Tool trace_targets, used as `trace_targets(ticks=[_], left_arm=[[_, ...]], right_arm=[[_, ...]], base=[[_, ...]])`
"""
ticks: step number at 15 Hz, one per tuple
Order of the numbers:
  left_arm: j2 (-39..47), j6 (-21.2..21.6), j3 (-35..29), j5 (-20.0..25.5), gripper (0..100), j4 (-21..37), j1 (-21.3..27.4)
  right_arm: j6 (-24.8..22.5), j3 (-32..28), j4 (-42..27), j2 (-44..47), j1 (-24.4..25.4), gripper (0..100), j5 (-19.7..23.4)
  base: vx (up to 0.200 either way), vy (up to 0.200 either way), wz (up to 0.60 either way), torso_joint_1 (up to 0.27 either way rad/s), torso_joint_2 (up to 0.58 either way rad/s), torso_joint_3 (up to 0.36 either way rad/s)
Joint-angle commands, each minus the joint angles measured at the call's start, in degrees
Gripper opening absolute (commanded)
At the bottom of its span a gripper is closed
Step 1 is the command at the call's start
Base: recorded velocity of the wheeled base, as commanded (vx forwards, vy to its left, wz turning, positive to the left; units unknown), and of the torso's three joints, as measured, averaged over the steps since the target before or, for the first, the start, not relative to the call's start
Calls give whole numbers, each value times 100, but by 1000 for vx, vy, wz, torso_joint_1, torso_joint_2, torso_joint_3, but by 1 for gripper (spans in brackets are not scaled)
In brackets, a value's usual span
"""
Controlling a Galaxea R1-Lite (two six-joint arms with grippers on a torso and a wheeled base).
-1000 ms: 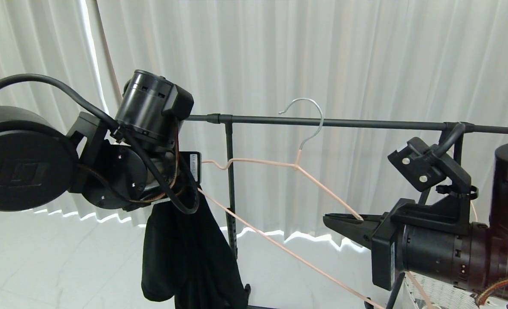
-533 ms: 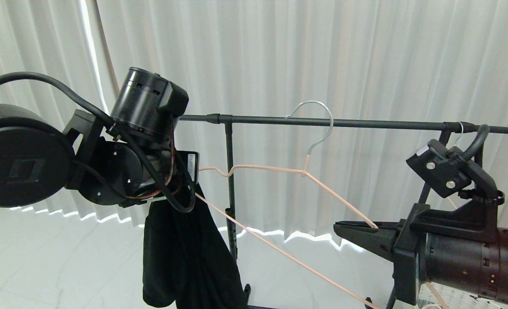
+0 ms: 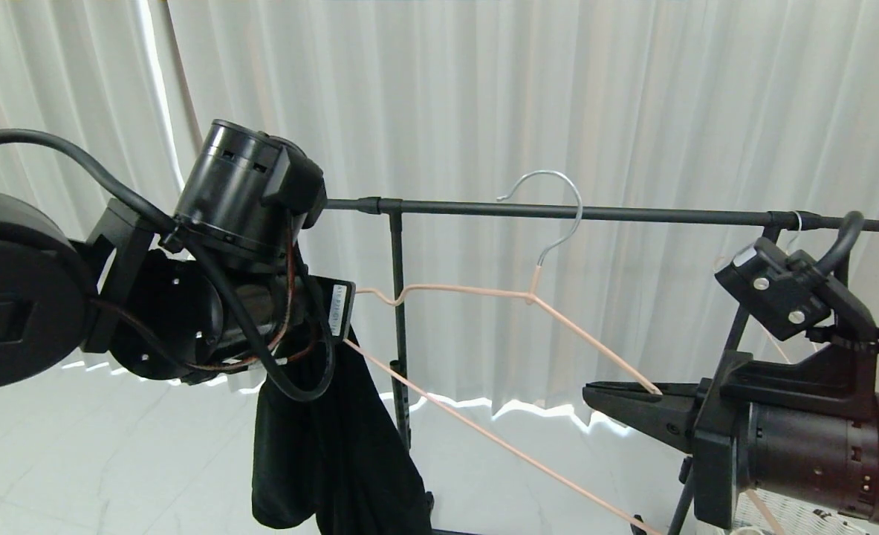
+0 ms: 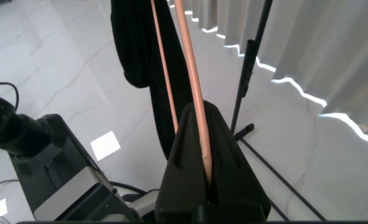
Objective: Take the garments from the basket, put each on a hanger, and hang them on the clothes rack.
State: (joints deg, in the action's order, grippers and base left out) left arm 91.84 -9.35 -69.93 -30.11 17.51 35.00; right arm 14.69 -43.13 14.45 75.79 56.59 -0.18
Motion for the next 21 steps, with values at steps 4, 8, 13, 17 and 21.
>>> trace_targets(ticks=[4,8,13,17,21], left_arm=[[-290,109,146,374,0,-2,-11],[-536,540,374,779,0,-2,121],[-800,1058,638,1121,0,-2,95],[-975,1524,840,1464,0,-10,-55],[-1037,1498,840,1745,0,-10,183]], right_arm=[[-19,200,-91,-249,1,0,352],[-107,270,-82,-231,10,0,449],[-142,481,-100,-363,116,0,827],[-177,595,-91,-407,116,0,844],[-177,516,-47,-231,186,0,853]], base=[[0,0,0,0,0,0],[0,0,0,0,0,0],[0,0,0,0,0,0],[0,0,0,0,0,0],[0,0,0,0,0,0]])
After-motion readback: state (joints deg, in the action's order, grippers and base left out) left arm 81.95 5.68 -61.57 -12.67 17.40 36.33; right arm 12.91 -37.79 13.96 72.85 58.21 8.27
